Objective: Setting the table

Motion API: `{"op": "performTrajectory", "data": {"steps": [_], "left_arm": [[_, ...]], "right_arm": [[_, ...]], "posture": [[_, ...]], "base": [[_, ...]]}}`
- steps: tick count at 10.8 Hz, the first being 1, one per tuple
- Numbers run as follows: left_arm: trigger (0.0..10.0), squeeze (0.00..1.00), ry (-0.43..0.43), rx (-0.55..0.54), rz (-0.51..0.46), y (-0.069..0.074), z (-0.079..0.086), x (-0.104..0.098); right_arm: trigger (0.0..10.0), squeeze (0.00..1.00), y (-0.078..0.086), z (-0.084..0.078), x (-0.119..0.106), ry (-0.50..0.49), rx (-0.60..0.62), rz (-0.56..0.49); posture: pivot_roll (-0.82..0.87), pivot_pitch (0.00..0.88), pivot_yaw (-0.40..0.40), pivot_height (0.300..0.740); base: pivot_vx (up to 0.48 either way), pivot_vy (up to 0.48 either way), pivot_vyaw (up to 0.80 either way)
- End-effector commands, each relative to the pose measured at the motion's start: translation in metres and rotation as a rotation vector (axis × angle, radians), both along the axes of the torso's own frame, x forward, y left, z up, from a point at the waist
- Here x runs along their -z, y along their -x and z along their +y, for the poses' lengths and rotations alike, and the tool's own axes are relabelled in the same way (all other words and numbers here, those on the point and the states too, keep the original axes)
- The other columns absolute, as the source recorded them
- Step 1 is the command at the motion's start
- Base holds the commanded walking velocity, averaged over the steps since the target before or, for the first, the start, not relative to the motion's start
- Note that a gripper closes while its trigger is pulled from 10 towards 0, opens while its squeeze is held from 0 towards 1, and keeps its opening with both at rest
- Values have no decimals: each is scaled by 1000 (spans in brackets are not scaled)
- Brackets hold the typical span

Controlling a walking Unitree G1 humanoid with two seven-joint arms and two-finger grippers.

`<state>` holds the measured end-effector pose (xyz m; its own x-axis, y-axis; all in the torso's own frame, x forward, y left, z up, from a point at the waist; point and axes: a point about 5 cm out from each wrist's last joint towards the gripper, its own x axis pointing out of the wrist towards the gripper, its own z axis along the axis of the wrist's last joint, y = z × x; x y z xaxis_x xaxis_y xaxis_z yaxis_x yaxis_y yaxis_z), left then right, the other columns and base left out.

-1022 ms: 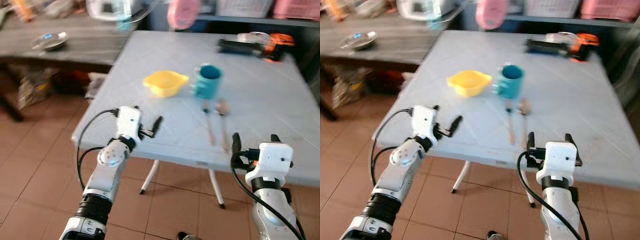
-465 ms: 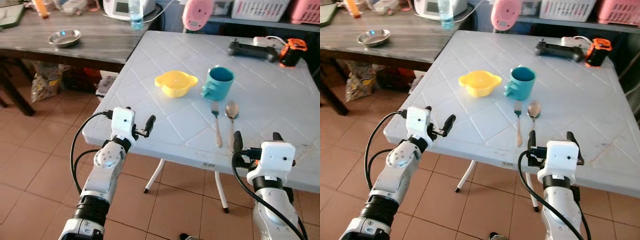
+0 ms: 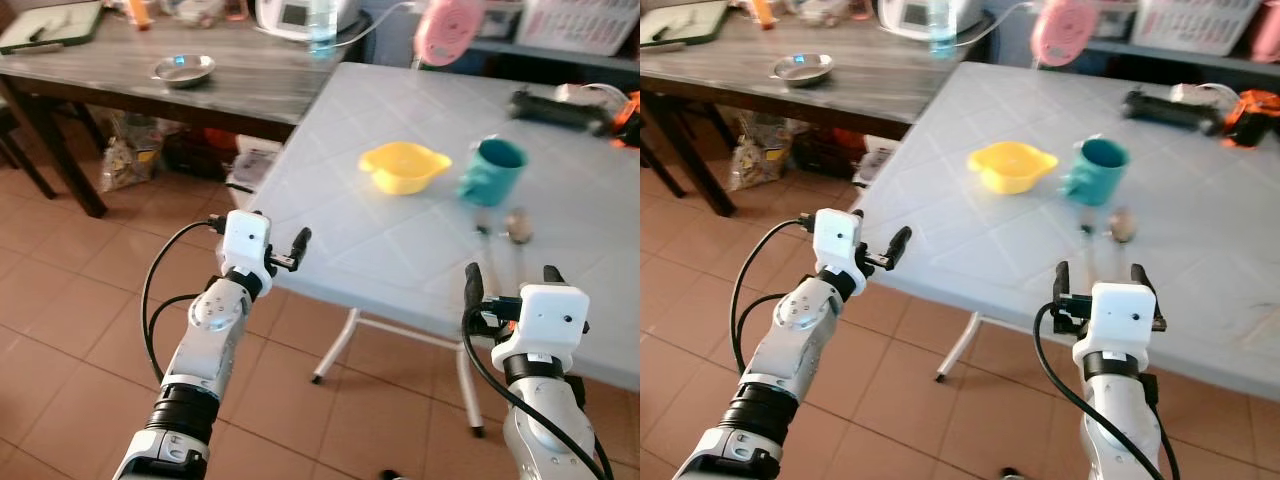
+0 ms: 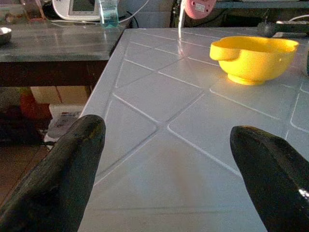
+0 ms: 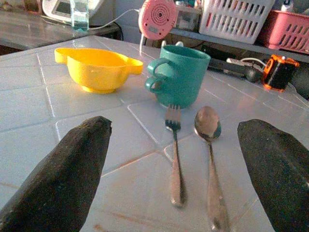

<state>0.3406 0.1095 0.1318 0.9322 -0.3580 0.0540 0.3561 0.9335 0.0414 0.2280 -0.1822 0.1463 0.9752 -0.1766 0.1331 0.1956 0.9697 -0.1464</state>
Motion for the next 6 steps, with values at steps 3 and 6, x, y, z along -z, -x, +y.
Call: {"op": "performTrajectory", "data": {"steps": [3,6], "left_arm": [[10000,0,-10,27,3,-1,-4,-1],[10000,0,-15,39,2,-1,-6,-1]], "right_arm": [[10000,0,2,-2,-2,8,15,-6],[10000,0,3,-3,-3,11,27,-7]], "posture": [[-79,136,48,740],[-82,135,51,740]], "base": [[0,360,0],[0,241,0]]}}
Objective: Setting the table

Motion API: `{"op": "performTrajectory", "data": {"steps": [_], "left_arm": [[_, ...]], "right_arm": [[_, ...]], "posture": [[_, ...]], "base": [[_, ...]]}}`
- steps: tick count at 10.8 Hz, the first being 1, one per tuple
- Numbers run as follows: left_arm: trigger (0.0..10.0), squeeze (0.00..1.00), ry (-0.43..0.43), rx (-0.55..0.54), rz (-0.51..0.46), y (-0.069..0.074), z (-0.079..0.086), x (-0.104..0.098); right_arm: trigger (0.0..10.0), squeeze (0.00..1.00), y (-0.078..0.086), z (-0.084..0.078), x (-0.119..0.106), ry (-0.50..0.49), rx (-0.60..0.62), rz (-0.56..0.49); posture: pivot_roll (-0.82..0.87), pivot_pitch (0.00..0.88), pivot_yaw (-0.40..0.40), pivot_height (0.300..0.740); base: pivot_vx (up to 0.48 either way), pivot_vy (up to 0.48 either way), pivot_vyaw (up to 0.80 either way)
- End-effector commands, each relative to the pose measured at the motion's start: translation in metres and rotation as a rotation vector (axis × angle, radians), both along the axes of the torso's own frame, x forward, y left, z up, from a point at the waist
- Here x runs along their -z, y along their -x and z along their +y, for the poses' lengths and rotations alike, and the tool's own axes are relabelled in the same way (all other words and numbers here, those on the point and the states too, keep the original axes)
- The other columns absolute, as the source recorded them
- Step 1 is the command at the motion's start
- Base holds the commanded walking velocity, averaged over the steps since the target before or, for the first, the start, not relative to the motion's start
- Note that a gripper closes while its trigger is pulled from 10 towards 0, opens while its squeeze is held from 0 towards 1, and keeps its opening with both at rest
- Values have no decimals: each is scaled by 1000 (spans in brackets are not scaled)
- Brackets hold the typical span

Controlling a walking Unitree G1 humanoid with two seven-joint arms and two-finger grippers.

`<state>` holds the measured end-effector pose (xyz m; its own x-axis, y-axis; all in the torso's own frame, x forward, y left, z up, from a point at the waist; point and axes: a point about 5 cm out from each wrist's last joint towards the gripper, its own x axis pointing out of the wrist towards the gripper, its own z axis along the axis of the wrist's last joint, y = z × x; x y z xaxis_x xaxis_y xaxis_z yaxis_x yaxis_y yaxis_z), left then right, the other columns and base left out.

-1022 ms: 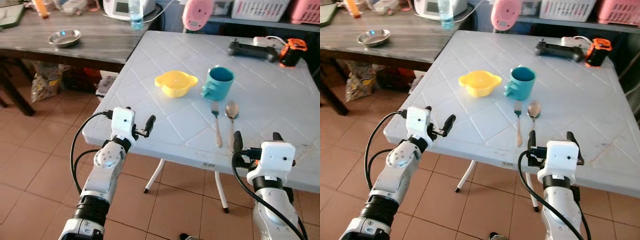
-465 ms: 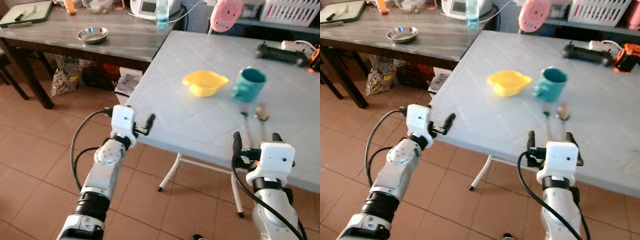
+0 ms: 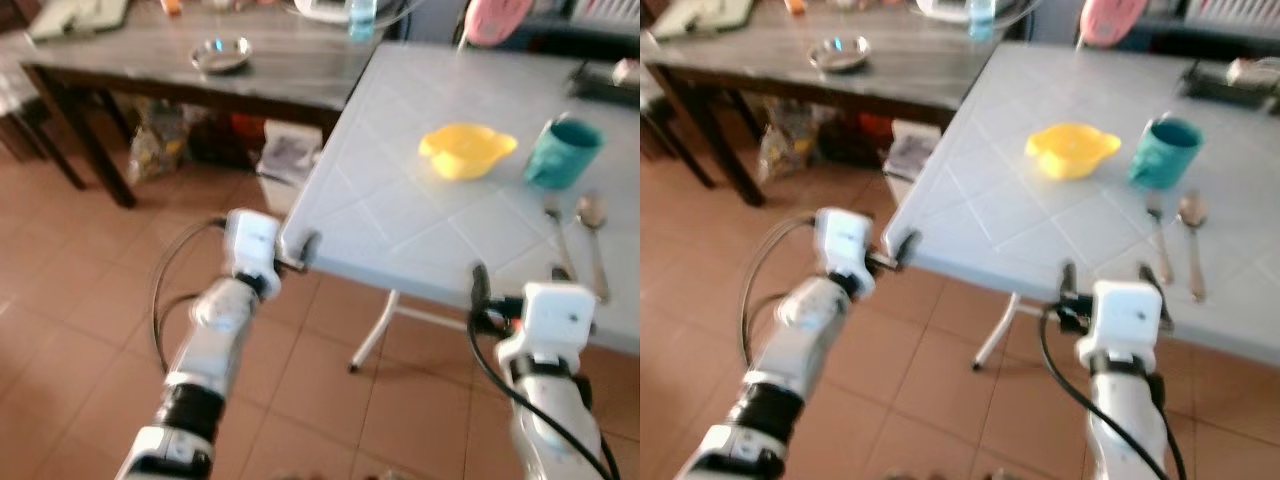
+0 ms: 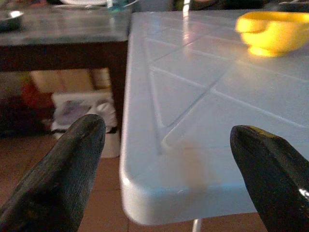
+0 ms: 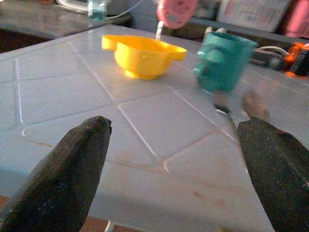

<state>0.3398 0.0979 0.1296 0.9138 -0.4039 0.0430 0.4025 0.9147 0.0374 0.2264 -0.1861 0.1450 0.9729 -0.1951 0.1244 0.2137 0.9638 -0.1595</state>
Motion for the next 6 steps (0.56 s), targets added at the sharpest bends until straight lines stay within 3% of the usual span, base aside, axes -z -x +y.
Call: {"op": "performTrajectory", "data": {"steps": [1,6], "left_arm": [[10000,0,-15,-1,-22,-1,4,-4],[10000,0,11,28,-53,-3,-4,-13]], "right_arm": [[10000,0,2,0,-4,1,11,-18],[10000,0,1,-1,-3,8,19,-15]], "posture": [[-82,135,51,740],[-76,121,53,740]], "base": [[0,0,0],[0,0,-788]]}}
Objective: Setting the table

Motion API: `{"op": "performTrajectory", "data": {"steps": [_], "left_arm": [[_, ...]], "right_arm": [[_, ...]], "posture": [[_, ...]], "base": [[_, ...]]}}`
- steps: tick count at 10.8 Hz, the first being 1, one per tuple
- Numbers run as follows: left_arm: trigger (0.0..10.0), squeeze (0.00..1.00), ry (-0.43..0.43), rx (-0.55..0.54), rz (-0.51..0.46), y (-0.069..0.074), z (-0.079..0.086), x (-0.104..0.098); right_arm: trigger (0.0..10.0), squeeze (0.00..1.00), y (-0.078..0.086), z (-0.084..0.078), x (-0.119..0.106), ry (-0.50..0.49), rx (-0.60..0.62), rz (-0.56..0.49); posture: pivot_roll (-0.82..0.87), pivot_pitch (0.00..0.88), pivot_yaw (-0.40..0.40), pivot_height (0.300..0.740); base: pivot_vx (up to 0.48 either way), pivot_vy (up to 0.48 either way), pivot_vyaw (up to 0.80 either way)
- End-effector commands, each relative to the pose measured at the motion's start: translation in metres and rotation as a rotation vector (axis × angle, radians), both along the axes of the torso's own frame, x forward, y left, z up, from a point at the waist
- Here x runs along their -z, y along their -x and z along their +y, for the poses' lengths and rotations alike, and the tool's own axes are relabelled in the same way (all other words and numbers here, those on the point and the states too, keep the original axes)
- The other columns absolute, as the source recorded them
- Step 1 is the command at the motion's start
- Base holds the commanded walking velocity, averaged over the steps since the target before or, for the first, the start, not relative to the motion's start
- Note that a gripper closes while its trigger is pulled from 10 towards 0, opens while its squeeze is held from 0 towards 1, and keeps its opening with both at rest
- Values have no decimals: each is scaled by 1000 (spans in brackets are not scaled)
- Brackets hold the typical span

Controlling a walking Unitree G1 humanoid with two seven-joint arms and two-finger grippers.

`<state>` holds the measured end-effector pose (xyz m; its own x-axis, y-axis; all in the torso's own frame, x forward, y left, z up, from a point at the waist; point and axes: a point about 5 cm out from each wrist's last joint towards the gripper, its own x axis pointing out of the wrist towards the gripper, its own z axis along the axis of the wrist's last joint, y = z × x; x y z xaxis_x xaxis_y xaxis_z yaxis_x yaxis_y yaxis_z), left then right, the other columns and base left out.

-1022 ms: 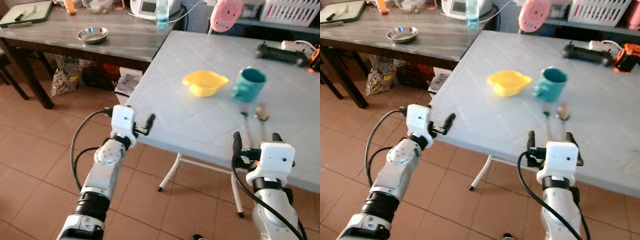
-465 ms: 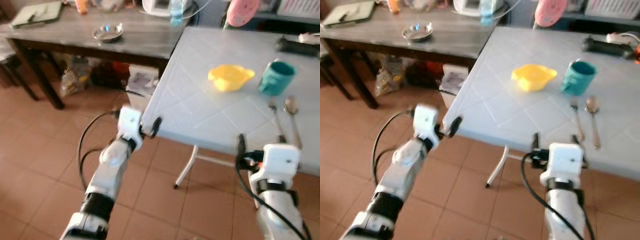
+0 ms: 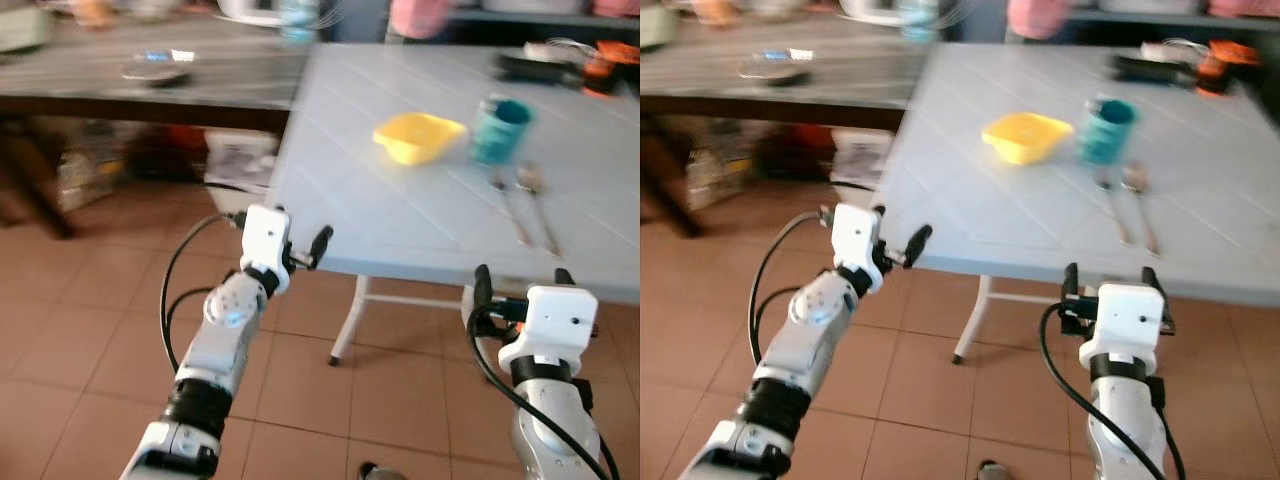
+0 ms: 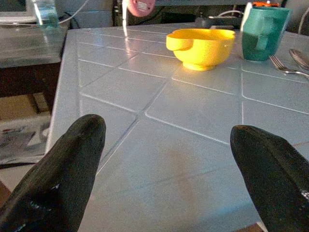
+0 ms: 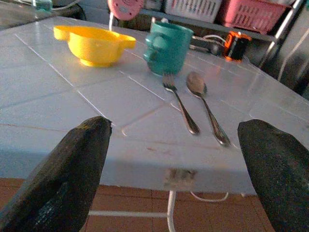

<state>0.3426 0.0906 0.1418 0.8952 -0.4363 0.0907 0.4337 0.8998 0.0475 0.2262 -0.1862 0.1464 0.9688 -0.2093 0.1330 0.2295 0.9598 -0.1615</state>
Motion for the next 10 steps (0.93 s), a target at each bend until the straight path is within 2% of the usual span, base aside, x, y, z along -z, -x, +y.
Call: {"op": "performTrajectory", "data": {"steps": [1,6,8,10], "left_arm": [[10000,0,-1,-7,-11,0,4,-1],[10000,0,16,3,-41,3,2,-9],[10000,0,-2,7,-33,6,5,-4],[10000,0,7,22,-30,7,1,-5]], "right_arm": [[10000,0,1,-1,-2,6,4,-7],[10000,0,0,-3,-3,14,6,-12],[10000,0,0,-2,-2,12,6,-9],[10000,0,0,-1,-3,12,3,-9]], "posture": [[-73,117,54,740],[-74,111,52,740],[-76,115,52,740],[-79,119,49,740]], "base": [[0,0,-788],[0,0,-788],[0,0,-788],[0,0,-788]]}}
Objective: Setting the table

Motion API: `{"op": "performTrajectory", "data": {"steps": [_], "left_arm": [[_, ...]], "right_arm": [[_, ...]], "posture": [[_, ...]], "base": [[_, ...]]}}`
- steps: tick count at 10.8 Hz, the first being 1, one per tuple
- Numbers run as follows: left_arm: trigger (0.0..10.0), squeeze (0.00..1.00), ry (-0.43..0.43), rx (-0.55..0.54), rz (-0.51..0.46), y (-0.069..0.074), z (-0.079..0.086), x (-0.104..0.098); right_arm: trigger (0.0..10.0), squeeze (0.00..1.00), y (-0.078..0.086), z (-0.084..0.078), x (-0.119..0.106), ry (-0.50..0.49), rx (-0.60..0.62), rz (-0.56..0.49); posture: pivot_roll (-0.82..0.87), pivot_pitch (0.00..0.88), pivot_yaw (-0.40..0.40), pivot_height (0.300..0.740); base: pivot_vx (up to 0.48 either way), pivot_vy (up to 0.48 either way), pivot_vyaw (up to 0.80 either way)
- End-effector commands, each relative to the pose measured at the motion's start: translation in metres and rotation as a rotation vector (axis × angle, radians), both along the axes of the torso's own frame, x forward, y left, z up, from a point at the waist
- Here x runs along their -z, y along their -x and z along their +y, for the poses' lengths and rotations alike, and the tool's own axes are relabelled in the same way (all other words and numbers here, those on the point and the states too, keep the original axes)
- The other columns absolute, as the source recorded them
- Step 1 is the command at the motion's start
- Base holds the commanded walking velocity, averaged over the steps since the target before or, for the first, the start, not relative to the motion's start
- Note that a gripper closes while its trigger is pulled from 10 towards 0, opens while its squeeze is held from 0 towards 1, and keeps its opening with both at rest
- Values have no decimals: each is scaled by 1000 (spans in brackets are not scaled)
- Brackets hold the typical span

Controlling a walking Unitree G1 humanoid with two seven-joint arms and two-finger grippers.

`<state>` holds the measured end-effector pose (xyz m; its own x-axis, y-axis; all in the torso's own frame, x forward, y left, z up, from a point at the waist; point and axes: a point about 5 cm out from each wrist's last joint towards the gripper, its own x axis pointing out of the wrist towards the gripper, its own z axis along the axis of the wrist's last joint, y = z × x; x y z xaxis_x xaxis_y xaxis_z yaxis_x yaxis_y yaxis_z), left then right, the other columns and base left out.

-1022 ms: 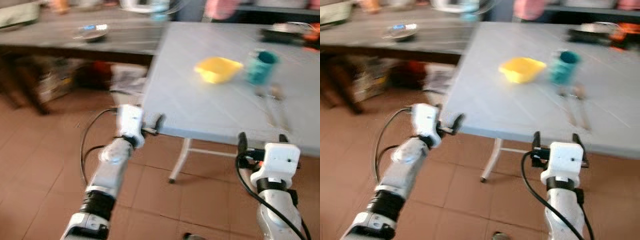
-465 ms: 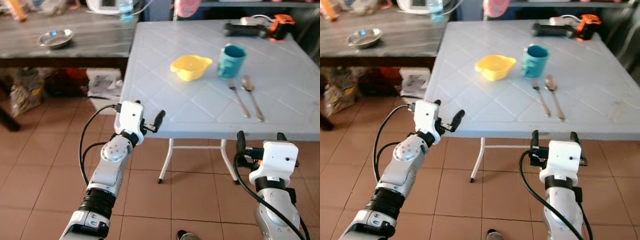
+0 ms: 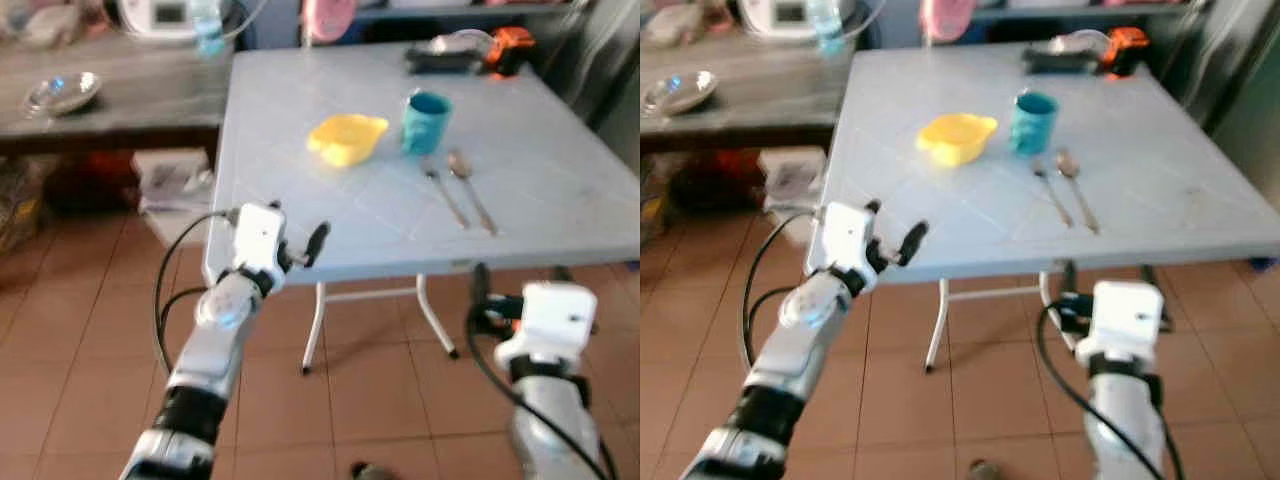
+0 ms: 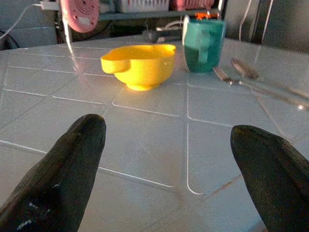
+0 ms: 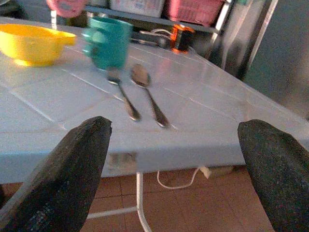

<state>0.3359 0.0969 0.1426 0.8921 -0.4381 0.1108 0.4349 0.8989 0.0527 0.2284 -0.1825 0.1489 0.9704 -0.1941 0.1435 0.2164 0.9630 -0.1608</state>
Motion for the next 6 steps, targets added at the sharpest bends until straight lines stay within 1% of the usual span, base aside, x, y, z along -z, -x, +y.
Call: {"op": "performTrajectory", "data": {"steps": [1,3,5,6], "left_arm": [[10000,0,6,28,-7,1,-8,-4],[10000,0,0,23,-12,2,-7,-5],[10000,0,-9,-10,-21,0,-3,-6],[10000,0,-6,-1,-21,1,-4,-6]], "right_arm": [[10000,0,3,-6,-1,13,19,2],[10000,0,5,-9,-2,17,27,1],[10000,0,6,-6,-2,25,17,-5],[10000,0,5,-5,-4,41,0,-10]], "posture": [[-86,121,48,740],[-89,125,49,740],[-89,126,47,740],[-89,125,47,740]], "base": [[0,0,-788],[0,0,-788],[0,0,0],[0,0,0]]}}
